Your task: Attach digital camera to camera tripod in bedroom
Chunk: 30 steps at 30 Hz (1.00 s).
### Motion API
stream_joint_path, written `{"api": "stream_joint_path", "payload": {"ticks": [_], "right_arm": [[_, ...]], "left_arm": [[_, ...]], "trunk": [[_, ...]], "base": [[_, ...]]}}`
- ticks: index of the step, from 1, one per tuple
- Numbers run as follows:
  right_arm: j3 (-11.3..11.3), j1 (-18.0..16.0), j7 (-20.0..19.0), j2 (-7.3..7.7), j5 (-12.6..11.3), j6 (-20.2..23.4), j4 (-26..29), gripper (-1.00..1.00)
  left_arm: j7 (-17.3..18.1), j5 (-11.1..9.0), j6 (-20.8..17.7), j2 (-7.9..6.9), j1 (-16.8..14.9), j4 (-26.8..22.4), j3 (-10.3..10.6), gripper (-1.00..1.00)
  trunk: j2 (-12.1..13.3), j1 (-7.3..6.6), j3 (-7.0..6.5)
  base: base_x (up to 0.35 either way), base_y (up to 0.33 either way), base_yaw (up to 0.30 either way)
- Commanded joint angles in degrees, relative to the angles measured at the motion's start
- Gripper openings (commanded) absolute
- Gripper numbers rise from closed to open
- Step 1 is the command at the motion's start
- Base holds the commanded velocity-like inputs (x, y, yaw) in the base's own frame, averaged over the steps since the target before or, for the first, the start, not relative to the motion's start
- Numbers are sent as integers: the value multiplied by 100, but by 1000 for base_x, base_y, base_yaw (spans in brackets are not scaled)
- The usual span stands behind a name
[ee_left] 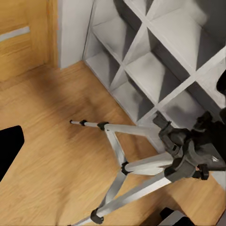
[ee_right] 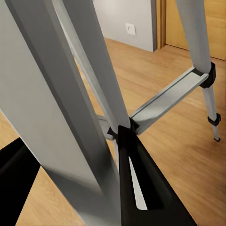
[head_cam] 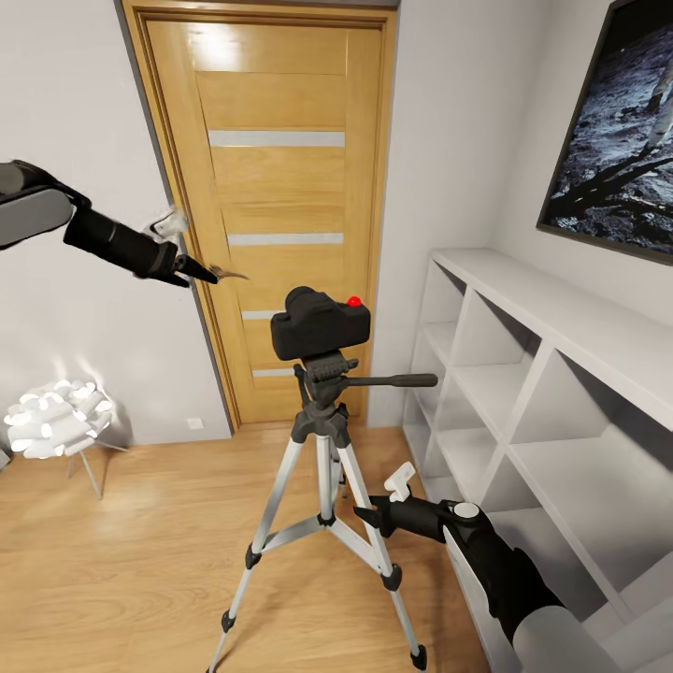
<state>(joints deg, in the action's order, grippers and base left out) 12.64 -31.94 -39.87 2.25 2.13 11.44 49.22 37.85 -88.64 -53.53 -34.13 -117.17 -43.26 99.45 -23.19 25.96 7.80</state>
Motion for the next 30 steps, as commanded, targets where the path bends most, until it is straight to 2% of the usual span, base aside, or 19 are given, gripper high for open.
{"api": "stream_joint_path", "payload": {"ticks": [1,2,6,7,11,12,13,14,15,16,17,18,22,23,24,30], "right_arm": [[19,-5,427,7,-3,9,9,-100],[19,-5,427,9,-3,8,9,-100],[15,0,427,10,-4,5,9,-100],[13,2,427,11,-5,6,9,-100],[11,3,422,12,-9,7,9,-100],[11,3,420,12,-10,7,9,-100],[11,4,418,12,-10,7,9,-100],[14,4,415,12,-14,7,12,-100],[13,4,414,12,-15,7,13,100],[15,4,409,12,-17,9,15,100],[16,4,408,12,-17,10,15,100],[17,4,405,13,-18,12,16,100],[14,4,403,13,-19,14,17,100],[13,4,402,13,-20,16,17,100],[12,4,402,13,-20,19,17,100],[11,4,395,17,-26,19,19,100]], "left_arm": [[-124,-24,95,-174,170,-107,-138,100],[-298,-24,164,-370,369,-268,-360,100],[-777,-19,284,-817,863,-719,-882,100],[-1086,-23,441,-1051,1192,-989,-1170,100],[-1733,-50,880,-1497,2008,-1601,-1743,100],[-2032,-76,1105,-1687,2464,-1904,-2010,100],[-2166,-88,1232,-1769,2707,-2040,-2138,100],[-2397,-102,1538,-1894,3234,-2248,-2377,100],[-2499,-107,1712,-1938,3504,-2327,-2486,100],[-2691,-113,2070,-1992,4041,-2438,-2695,100],[-2783,-115,2243,-2008,4298,-2479,-2795,100],[-2949,-120,2562,-2031,4774,-2537,-2978,100],[-3155,-124,3143,-2036,5605,-2617,-3239,100],[-3184,-125,3287,-2022,5785,-2628,-3281,100],[-3228,-122,3561,-1966,6097,-2643,-3342,100],[-3354,-124,4045,-1796,6618,-2665,-3430,100]], "trunk": [[-13,4,14],[-13,4,14],[-13,4,14],[-13,4,14],[-13,4,14],[-13,4,14],[-13,4,14],[-13,4,14],[-13,4,14],[-13,4,14],[-13,4,14],[-13,4,14],[-13,4,14],[-13,4,14],[-13,4,14],[-13,4,14]], "base": [[0,0,0],[0,0,0],[0,0,0],[0,0,0],[0,0,0],[0,0,0],[0,0,0],[0,0,0],[0,0,0],[0,0,0],[0,0,0],[0,0,0],[0,0,0],[0,0,0],[0,0,0],[0,0,0]]}}
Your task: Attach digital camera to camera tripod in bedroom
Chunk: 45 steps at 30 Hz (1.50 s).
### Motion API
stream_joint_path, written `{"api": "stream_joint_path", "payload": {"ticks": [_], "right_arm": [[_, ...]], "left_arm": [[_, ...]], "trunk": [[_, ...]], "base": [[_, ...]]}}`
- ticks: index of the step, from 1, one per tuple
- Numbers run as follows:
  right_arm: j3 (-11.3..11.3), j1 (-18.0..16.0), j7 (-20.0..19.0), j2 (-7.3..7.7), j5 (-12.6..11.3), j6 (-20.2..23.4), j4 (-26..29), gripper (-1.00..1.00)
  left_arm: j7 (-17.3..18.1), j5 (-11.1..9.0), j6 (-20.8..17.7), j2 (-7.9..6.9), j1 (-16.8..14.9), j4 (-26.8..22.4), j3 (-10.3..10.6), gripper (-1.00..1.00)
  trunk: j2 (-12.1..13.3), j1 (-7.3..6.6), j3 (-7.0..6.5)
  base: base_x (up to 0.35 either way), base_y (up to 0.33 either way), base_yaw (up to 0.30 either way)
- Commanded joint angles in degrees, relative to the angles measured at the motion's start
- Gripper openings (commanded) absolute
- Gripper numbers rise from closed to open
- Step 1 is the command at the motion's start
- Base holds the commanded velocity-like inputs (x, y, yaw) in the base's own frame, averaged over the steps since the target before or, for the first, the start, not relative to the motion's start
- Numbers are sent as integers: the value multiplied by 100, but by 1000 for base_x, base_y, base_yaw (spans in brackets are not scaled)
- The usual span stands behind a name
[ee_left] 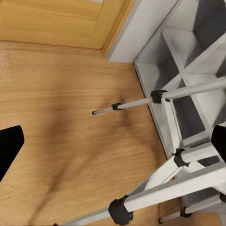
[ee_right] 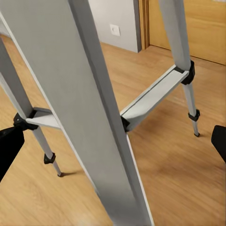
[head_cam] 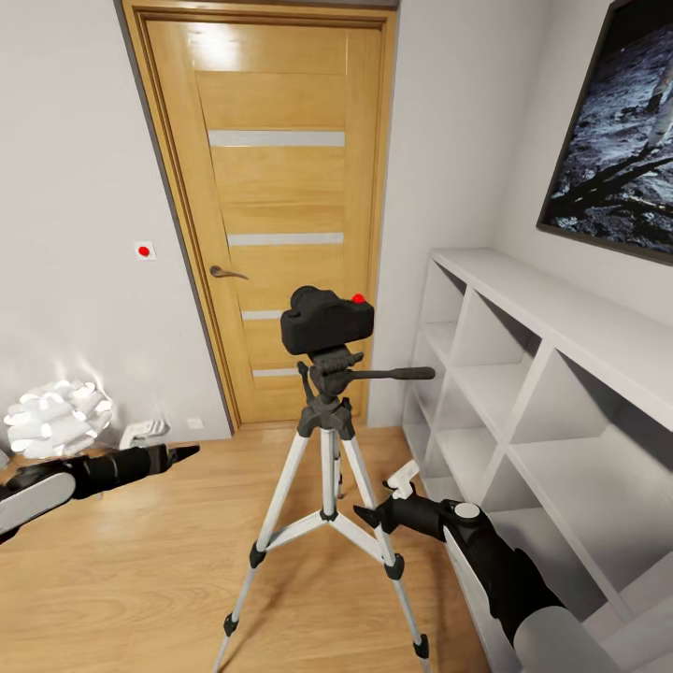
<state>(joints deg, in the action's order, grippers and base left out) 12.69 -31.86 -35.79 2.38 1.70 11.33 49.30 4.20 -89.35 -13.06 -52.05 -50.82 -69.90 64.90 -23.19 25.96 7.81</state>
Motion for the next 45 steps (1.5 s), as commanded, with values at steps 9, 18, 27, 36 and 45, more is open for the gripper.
{"api": "stream_joint_path", "payload": {"ticks": [9,18,27,36,45], "right_arm": [[-15,35,-17,40,10,37,303,100],[-74,521,26,77,21,436,1546,100],[-96,765,122,80,73,786,2176,100],[-79,807,800,73,114,838,2337,100],[-81,872,1078,51,128,962,2416,100]], "left_arm": [[-79,-64,278,88,280,-13,-6,100],[-53,-73,485,122,406,-14,-72,100],[-52,-86,494,124,447,-14,-81,100],[-58,-102,492,151,501,-6,-71,100],[-115,-75,525,494,813,178,-70,100]], "trunk": [[-14,4,13],[-14,4,13],[-14,4,13],[-14,4,13],[-14,4,13]], "base": [[-1,0,0],[-204,24,0],[-308,130,0],[-243,182,0],[-49,62,0]]}}
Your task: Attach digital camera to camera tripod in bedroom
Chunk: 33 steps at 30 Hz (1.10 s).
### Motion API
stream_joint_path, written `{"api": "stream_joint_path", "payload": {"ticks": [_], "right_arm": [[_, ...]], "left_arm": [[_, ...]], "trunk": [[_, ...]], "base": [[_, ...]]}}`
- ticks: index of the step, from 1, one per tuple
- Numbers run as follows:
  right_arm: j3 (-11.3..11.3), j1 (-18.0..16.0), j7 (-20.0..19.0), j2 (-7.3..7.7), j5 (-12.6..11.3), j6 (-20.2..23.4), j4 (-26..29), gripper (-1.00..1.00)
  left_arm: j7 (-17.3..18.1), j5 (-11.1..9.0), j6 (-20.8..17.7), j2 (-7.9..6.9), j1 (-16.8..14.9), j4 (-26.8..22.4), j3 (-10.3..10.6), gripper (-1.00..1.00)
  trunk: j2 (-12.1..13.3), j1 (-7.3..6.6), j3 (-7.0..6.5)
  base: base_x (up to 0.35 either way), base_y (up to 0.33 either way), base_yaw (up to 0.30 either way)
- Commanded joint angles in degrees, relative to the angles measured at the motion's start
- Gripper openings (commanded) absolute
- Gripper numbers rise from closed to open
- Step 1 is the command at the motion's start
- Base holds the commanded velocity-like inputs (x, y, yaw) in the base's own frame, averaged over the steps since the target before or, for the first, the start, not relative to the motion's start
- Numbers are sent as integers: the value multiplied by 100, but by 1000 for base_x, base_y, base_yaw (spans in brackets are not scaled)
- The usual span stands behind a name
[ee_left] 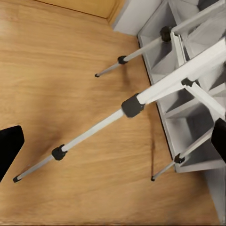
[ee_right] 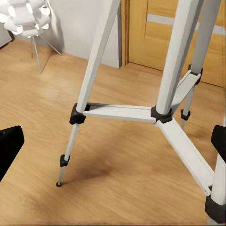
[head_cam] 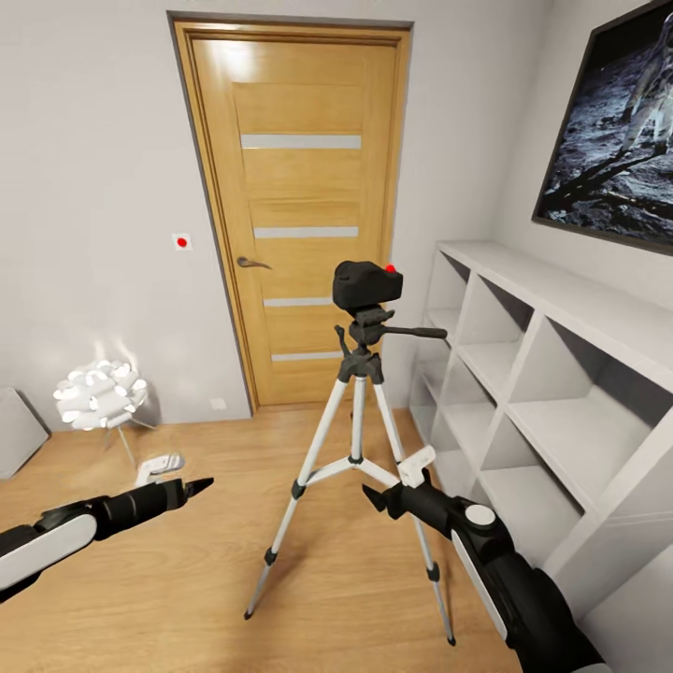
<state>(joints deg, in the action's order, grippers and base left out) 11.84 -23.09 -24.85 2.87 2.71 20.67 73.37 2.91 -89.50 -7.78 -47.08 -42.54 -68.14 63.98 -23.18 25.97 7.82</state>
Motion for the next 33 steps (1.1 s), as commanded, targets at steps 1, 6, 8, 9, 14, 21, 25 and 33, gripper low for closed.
{"api": "stream_joint_path", "payload": {"ticks": [1,6,8,9,14,21,25,33], "right_arm": [[7,10,54,-6,28,66,-6,100],[47,196,722,-39,28,216,-300,100],[62,319,1125,-72,23,247,-470,100],[66,370,1333,-110,19,257,-576,100],[30,508,2154,-363,-23,281,-1445,100],[-1,569,2527,-497,-56,211,-3502,100],[-18,575,2587,-517,-82,-71,-4816,100],[-33,576,2604,-523,-96,-302,-5303,100]], "left_arm": [[11,-52,0,73,45,68,21,100],[-54,-48,47,364,443,444,19,100],[-74,-57,155,428,682,572,18,100],[-81,-61,232,452,823,625,18,100],[-102,-71,567,591,1592,1001,37,100],[-41,-82,719,1223,2601,2274,43,100],[-28,-82,752,1723,2930,3211,44,100],[-28,-80,758,1981,3021,3694,44,100]], "trunk": [[-14,3,13],[-14,3,13],[-14,3,13],[-14,3,13],[-14,3,13],[-14,3,13],[-14,3,13],[-14,3,13]], "base": [[-14,17,0],[-7,9,0],[-3,4,0],[-2,3,0],[-1,1,0],[0,0,0],[0,0,0],[0,0,0]]}}
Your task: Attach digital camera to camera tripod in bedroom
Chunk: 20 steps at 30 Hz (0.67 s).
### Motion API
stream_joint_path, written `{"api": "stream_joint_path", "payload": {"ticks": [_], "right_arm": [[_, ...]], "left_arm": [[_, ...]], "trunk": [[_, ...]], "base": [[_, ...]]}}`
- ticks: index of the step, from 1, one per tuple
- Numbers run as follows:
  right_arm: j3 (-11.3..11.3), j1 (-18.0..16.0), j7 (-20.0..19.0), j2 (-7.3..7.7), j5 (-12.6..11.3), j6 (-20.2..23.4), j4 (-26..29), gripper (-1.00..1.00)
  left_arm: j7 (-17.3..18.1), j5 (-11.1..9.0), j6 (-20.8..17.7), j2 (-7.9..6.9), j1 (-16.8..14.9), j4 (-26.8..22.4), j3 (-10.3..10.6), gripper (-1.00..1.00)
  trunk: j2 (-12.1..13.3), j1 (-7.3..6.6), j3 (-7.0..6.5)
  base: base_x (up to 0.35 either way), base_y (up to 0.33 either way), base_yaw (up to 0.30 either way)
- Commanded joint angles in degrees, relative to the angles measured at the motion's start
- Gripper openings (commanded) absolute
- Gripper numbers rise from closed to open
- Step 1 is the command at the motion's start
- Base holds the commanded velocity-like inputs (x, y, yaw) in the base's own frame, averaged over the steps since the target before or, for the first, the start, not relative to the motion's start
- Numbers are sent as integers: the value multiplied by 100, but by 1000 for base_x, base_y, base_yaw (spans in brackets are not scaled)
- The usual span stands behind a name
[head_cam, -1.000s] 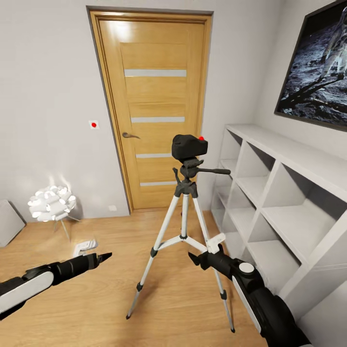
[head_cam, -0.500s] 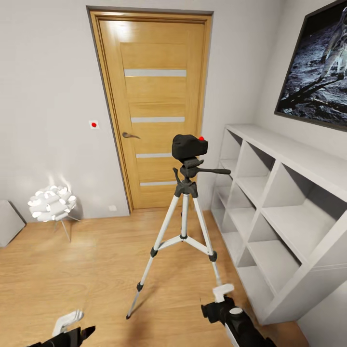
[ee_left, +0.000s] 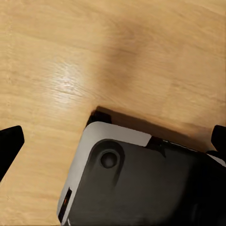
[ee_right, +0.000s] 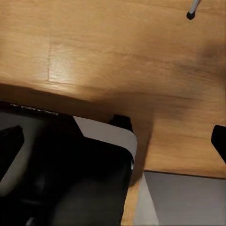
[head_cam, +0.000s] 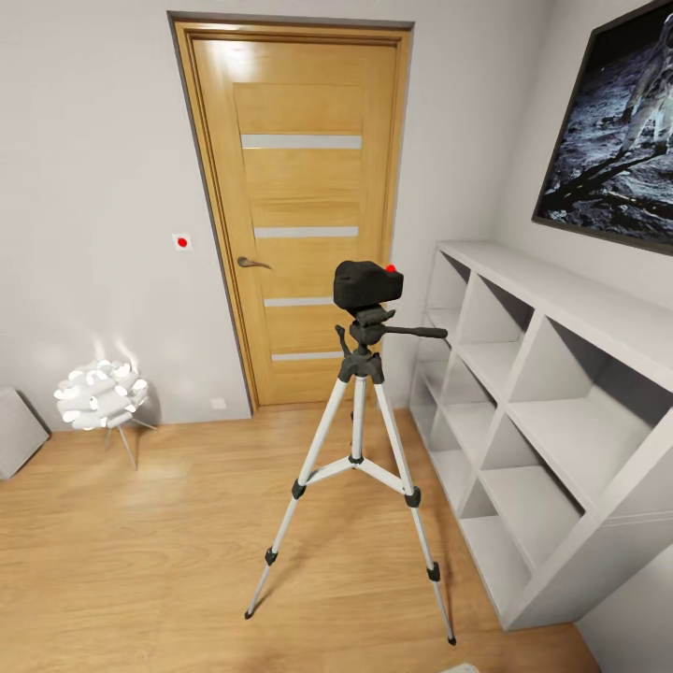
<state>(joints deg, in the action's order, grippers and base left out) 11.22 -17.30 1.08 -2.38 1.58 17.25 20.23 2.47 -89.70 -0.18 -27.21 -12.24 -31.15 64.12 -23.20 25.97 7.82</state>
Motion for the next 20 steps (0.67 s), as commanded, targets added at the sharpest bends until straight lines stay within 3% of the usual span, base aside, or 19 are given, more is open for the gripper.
{"api": "stream_joint_path", "payload": {"ticks": [1,2,3,4,5,6,7,9,11,13,16,20], "right_arm": [[4167,338,-5,-762,4304,2318,2226,100],[4167,338,-5,-762,4304,2318,2226,100],[3331,328,1,-762,3433,1562,1457,100],[2662,334,5,-762,2736,958,838,100],[2127,353,9,-762,2178,470,340,100],[1699,384,12,-762,1732,79,-59,100],[1356,423,14,-762,1375,-237,-376,100],[866,503,18,-442,863,-689,-835,100],[552,574,21,-208,538,-973,-1130,100],[352,634,22,-60,329,-1162,-1319,100],[177,689,23,64,147,-1325,-1481,100],[56,727,24,153,18,-1442,-1592,100]], "left_arm": [[1409,-1496,2893,-3570,4551,-3192,-2448,100],[1409,-1496,2893,-3570,4551,-3192,-2448,100],[1120,-1207,2319,-2548,3674,-1954,-1955,100],[887,-973,1859,-1726,2973,-958,-1559,100],[699,-785,1487,-1065,2417,-161,-1243,100],[549,-634,1188,-529,1980,477,-989,100],[428,-509,947,-94,1639,985,-785,100],[255,-331,600,570,1161,1716,-491,100],[140,-214,378,1037,861,2185,-304,100],[67,-138,236,1372,666,2482,-183,100],[4,-70,112,1720,498,2739,-79,100],[-39,-19,25,2030,378,2921,-6,100]], "trunk": [[-12,3,12],[-12,3,12],[-12,3,12],[-12,3,12],[-12,3,12],[-12,3,12],[-12,3,12],[-12,3,12],[-12,3,12],[-12,3,12],[-12,3,12],[-12,3,12]], "base": [[0,0,0],[0,0,0],[0,0,0],[0,0,0],[0,0,0],[0,0,0],[0,0,0],[0,0,0],[0,0,0],[0,0,0],[0,0,0],[0,0,0]]}}
